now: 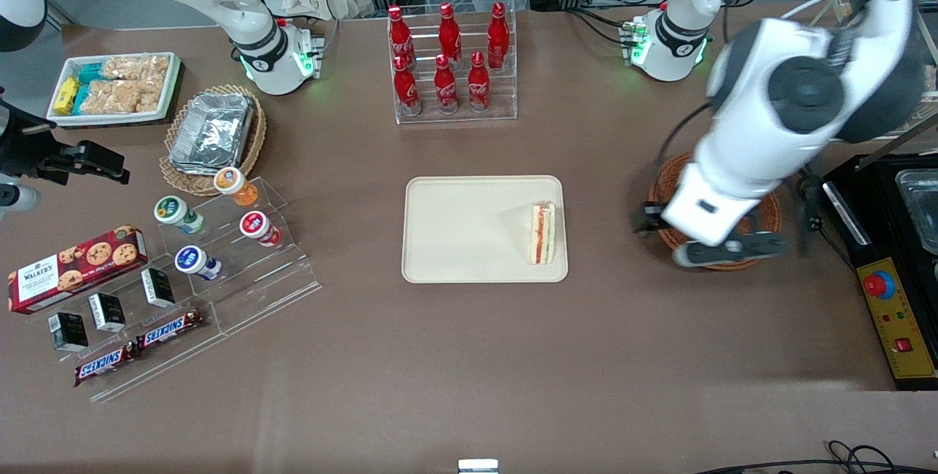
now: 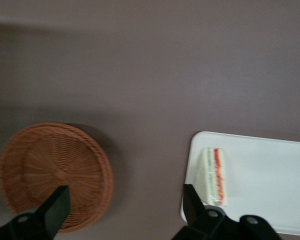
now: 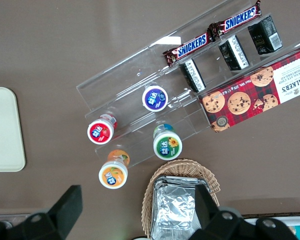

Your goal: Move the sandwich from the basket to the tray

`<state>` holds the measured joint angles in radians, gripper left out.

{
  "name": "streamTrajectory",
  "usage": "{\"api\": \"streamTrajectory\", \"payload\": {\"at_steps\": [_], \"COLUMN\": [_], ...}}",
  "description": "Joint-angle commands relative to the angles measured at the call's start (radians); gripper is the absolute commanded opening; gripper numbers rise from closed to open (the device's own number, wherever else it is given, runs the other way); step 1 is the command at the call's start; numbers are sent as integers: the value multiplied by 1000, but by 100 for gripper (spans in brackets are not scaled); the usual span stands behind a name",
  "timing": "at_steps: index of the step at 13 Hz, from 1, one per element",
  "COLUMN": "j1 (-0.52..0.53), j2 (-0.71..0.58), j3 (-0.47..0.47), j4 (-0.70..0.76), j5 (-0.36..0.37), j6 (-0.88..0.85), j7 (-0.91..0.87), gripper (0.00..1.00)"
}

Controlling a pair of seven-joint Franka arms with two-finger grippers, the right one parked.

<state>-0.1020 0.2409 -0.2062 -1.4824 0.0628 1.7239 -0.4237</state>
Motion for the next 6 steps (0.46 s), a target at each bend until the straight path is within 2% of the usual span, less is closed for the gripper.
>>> {"api": "streamTrajectory", "payload": {"at_steps": [1,4,6], "j1": [135,119,110], "j2": [-92,-225,-250], "j3": [-13,68,93], "j4": [-19,-77,-72], "j5": [-69,-70,-73], "j6": [-61,-144,-161], "j7": [126,171,177], "gripper": [100,100,100]}}
